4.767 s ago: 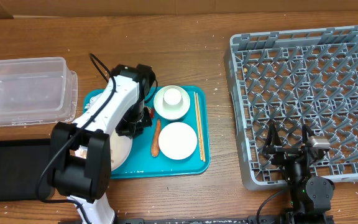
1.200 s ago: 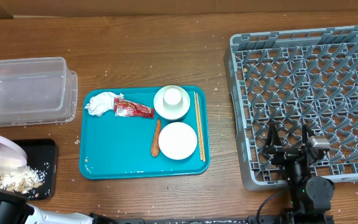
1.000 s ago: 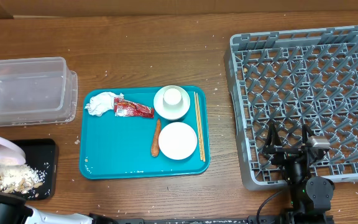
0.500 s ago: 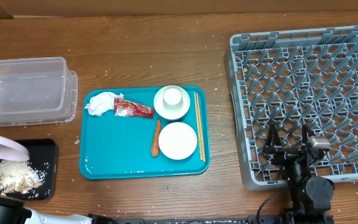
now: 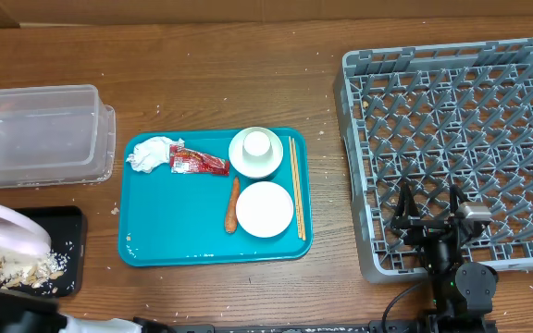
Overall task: Sort waste into correct bins and load items into the dishwasher
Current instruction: 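Carry the emptied plate back and set it on the teal tray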
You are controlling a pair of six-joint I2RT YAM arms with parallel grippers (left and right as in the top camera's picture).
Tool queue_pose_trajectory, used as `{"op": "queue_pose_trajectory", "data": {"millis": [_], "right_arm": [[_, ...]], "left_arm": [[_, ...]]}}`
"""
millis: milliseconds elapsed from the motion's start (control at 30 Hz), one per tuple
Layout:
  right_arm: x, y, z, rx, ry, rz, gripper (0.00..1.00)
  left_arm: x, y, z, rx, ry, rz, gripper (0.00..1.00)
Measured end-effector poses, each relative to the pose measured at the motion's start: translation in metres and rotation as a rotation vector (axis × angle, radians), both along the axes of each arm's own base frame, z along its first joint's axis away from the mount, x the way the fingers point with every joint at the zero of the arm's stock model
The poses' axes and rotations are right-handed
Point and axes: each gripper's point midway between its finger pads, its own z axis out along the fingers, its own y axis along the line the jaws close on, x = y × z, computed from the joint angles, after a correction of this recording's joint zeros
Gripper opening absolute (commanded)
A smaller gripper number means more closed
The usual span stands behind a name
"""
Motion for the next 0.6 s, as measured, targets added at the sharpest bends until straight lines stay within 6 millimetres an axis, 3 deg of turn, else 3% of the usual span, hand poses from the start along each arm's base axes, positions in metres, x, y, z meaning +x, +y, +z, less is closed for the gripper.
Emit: {"op": "queue_pose_trajectory", "data": {"millis": [167, 267, 333, 600], "right_arm": [[0.000, 0.000, 0.000, 0.000, 0.000, 0.000, 1.00], [0.000, 0.000, 0.000, 0.000, 0.000, 0.000, 1.00], [0.000, 0.000, 0.000, 0.000, 0.000, 0.000, 1.00], [0.000, 0.000, 0.000, -0.001, 0.000, 0.000, 1.00]], "left_arm": [[0.004, -0.052, 0.043, 0.214, 0.093, -0.054, 0.04], [0.017, -0.102, 0.059, 0.300, 0.116, -0.154, 0.04], [0.022, -0.131, 0.059, 0.343, 0.168, -0.229, 0.04], [0.040, -0.219, 0.033, 0.543, 0.409, -0.443, 0.04]]}}
